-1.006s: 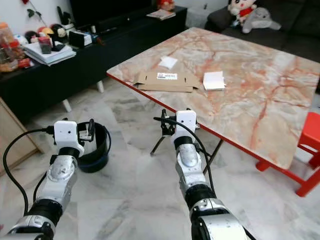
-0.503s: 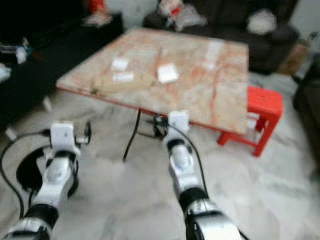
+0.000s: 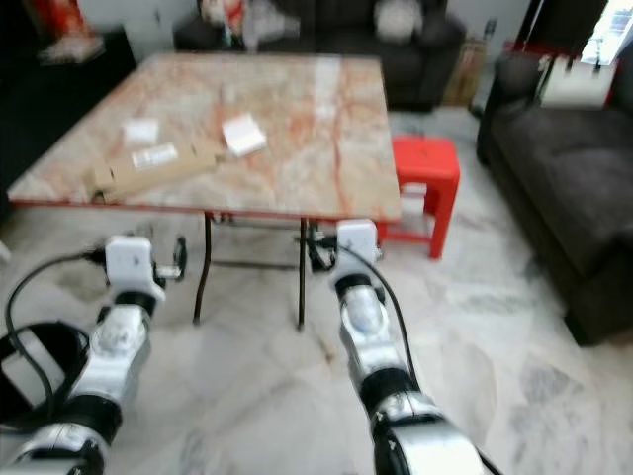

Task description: Picking trash to rubbish bin

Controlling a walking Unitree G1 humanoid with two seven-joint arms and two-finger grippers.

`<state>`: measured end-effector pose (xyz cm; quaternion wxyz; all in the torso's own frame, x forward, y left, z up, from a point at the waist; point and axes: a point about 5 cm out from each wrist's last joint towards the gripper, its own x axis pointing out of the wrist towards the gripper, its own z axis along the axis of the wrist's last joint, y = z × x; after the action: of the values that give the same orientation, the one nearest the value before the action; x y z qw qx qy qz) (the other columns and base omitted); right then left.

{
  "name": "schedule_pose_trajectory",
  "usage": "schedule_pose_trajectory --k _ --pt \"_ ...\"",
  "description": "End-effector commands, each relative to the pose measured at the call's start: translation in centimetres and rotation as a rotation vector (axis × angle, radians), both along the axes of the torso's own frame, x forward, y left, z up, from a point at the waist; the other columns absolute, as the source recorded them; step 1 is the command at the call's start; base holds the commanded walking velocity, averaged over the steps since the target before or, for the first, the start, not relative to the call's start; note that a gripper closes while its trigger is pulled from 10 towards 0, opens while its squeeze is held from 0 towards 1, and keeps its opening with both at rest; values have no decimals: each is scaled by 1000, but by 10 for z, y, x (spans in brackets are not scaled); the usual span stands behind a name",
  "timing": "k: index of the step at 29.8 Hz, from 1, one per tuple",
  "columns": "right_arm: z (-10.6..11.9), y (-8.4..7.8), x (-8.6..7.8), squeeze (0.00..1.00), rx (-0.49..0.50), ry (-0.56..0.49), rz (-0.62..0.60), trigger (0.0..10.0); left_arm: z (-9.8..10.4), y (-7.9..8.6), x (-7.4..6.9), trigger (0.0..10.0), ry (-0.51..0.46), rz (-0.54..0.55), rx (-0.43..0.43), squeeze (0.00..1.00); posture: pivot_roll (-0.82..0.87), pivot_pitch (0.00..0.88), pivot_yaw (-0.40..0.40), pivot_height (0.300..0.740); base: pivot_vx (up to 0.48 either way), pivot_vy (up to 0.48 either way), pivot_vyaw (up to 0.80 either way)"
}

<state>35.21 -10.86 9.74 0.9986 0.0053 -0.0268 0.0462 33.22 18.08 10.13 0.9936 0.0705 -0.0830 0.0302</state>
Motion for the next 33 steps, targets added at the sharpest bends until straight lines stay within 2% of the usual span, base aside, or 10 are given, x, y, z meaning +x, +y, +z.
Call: schedule_pose_trajectory --k 1,16,19,25,33 --pt "7 9 2 0 16 -25 27 10000 6 6 2 10000 -19 15 3 0 -41 0 22 740 0 0 0" --pt "8 8 3 0 23 -22 24 10000 7 8 3 10000 -16 28 -22 0 -38 9 21 740 0 0 0" --pt "8 8 4 0 28 -19 23 10000 7 7 3 10000 -14 27 -19 0 -40 11 20 740 0 250 0" --pt "9 10 4 0 29 -23 35 10000 6 8 3 10000 -8 30 -22 0 -40 11 20 740 0 431 -654" --pt "10 11 3 0 31 -31 36 10000 6 8 3 10000 -7 28 -18 0 -40 11 21 740 0 480 0"
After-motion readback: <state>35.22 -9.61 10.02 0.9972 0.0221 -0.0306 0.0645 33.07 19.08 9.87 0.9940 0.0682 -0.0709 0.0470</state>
